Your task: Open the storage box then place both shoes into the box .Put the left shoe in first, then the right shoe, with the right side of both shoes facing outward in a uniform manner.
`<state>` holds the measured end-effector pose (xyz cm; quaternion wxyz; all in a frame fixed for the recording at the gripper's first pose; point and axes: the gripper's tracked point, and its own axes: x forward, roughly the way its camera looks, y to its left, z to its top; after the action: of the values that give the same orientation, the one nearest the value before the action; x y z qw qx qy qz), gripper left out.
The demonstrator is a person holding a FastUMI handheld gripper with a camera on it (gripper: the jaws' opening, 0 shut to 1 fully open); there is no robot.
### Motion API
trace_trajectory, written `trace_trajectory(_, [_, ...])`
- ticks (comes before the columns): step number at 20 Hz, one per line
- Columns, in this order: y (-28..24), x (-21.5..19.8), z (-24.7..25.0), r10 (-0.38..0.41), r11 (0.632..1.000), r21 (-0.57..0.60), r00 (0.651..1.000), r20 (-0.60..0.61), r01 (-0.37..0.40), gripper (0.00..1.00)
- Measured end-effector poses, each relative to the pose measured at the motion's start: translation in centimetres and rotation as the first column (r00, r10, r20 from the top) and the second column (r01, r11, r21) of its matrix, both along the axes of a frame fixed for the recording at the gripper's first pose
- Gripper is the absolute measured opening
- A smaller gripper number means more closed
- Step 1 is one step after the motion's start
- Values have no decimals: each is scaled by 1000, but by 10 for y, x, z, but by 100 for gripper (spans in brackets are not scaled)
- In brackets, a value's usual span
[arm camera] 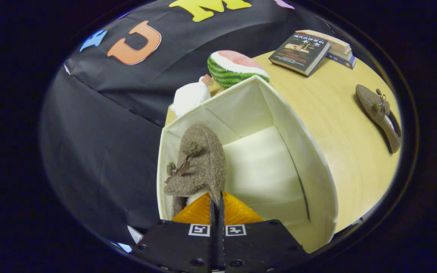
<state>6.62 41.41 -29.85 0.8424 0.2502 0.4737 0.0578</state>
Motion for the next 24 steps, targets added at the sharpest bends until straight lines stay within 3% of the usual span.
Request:
trace_trajectory(2, [3, -1, -4, 5, 1000, 0, 1000, -15, -5, 0])
trace_trajectory(6, [8, 5, -4, 35, 999, 23, 999, -5, -35, 24])
trace_trajectory(7, [6, 4, -3, 38, 999, 18, 999, -3, -38, 39])
trace_trajectory(10, [-4, 3, 7, 62, 998, -13, 998, 30, -61, 61])
trace_trajectory(11, [-7, 2, 14, 75, 997, -27, 996, 49, -74, 73])
trace_trajectory(13, [-16, 1, 35, 109, 992, -69, 988, 110, -101, 84])
trace_trajectory(17, [-37, -9, 87, 203, 969, -191, 947, 250, -157, 95])
trace_trajectory(21, [-75, -21, 137, 271, 940, -301, 888, 370, -162, 96])
trace_trajectory(24, [-122, -26, 162, 271, 932, -339, 869, 414, -129, 96])
